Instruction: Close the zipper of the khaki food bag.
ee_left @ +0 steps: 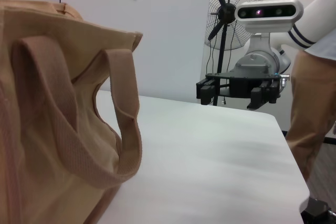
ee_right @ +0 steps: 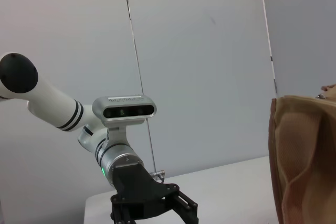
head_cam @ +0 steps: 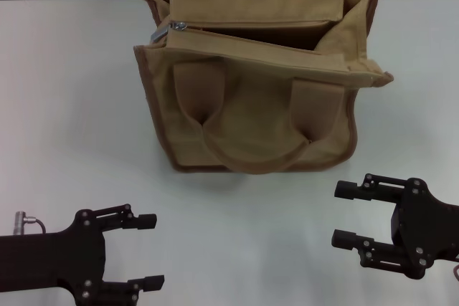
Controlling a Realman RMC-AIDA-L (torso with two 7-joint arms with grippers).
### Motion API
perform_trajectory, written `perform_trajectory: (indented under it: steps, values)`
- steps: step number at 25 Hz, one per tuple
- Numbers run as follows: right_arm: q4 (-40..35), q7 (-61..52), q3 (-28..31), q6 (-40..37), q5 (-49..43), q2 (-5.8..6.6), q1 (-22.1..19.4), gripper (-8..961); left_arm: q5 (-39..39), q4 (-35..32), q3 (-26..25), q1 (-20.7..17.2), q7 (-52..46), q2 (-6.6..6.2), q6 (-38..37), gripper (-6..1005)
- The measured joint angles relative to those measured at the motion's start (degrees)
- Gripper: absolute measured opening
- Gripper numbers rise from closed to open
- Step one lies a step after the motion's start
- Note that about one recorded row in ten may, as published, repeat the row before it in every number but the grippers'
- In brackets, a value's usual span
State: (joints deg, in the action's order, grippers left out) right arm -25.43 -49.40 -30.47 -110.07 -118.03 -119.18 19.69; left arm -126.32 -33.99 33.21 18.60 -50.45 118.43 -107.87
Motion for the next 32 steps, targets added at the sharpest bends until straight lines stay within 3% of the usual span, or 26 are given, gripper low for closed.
perform_trajectory:
  steps: [11,16,17,19,22,32]
  values:
    - [0.1,0.0,0.2,0.0,0.0,0.0,0.0,643,1.5,0.3,-2.8,0.3,0.1,0.11,1.0,802]
    - [0.7,0.4,0.4,0.0,0.1,-0.12,0.0,643,9.9,3.9,-10.2,0.1,0.1,0.23,6.6,797]
    - [1.2,0.6,0.4,0.0,0.2,-0.15,0.0,642,15.8,6.8,-12.8,0.4,0.1,0.24,10.8,796]
    - [1.4,0.6,0.5,-0.1,0.2,-0.16,0.0,642,17.5,7.5,-13.1,0.5,0.1,0.25,11.9,793]
    - [1.9,0.7,0.5,0.1,0.3,-0.17,0.2,642,23.8,10.6,-13.4,2.0,0.3,0.24,16.5,790]
    - [4.1,0.7,0.3,2.6,0.3,-0.25,0.9,642,25.2,17.1,-12.2,9.9,0.8,0.4,19.0,779]
